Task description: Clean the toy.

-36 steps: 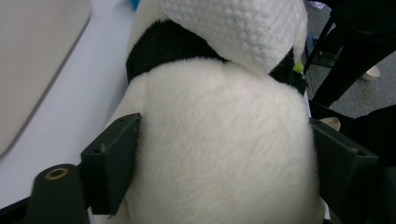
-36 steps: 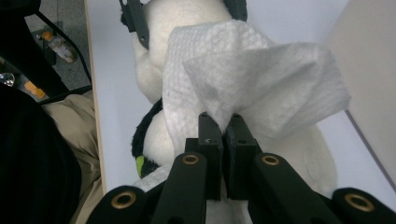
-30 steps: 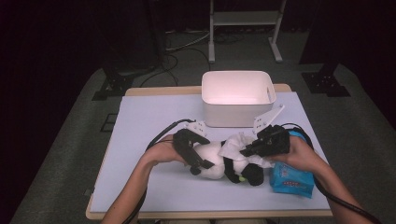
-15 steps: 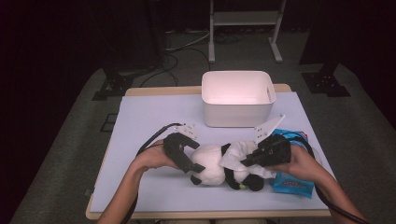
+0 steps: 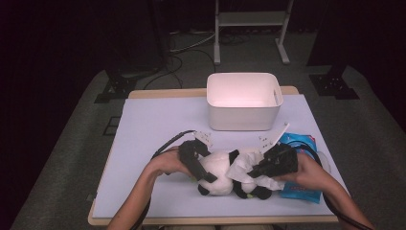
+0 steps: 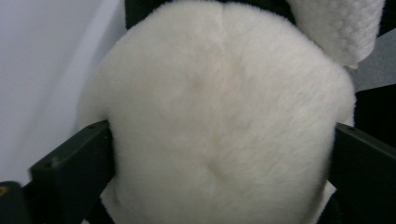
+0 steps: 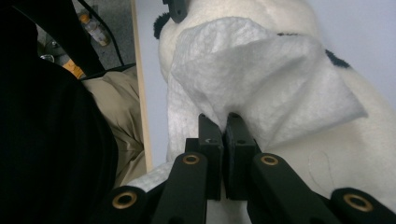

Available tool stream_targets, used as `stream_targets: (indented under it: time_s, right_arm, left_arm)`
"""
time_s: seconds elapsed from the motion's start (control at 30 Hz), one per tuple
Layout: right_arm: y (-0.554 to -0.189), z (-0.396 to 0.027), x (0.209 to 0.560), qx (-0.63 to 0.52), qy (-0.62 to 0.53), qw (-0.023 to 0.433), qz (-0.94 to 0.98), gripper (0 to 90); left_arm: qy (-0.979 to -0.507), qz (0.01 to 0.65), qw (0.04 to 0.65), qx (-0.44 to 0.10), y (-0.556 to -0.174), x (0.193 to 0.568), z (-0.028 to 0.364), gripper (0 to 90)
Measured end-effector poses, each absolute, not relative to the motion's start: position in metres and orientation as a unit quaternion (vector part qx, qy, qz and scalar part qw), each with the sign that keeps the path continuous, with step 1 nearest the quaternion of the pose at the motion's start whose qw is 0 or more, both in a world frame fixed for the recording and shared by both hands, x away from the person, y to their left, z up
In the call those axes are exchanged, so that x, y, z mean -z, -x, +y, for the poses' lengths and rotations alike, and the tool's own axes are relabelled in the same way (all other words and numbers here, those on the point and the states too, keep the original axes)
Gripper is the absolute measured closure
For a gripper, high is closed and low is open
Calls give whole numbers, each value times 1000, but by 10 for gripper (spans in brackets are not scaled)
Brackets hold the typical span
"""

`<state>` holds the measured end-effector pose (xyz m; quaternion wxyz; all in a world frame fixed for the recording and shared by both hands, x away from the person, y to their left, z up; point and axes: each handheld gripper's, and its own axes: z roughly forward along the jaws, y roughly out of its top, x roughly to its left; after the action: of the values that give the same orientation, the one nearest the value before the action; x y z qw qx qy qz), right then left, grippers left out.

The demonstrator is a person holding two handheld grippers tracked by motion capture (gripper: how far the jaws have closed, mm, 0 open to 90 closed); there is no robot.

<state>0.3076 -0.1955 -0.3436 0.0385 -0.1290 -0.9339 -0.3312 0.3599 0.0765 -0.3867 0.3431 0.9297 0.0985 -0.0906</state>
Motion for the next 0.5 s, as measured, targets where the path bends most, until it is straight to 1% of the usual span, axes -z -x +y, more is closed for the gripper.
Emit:
stream_targets:
  time_s: [0.07, 0.17, 0.27, 0.37, 0.5]
  right_arm:
    - [-308, -197, 343, 336, 127, 40, -932, 868]
    - [-309, -199, 337, 346, 127, 32, -929, 868]
    - [-312, -197, 327, 352, 125, 22, -928, 867]
    - [-317, -192, 319, 351, 126, -3, -928, 866]
    - [-328, -185, 315, 345, 133, -13, -929, 864]
  left_arm:
    - [-931, 92, 346, 78, -358, 383, 80, 124]
    - [-933, 86, 344, 53, -356, 372, 83, 187]
    - [-935, 82, 344, 28, -355, 363, 87, 202]
    - [-939, 63, 339, -4, -354, 356, 89, 210]
    - [-936, 59, 346, -24, -352, 355, 90, 209]
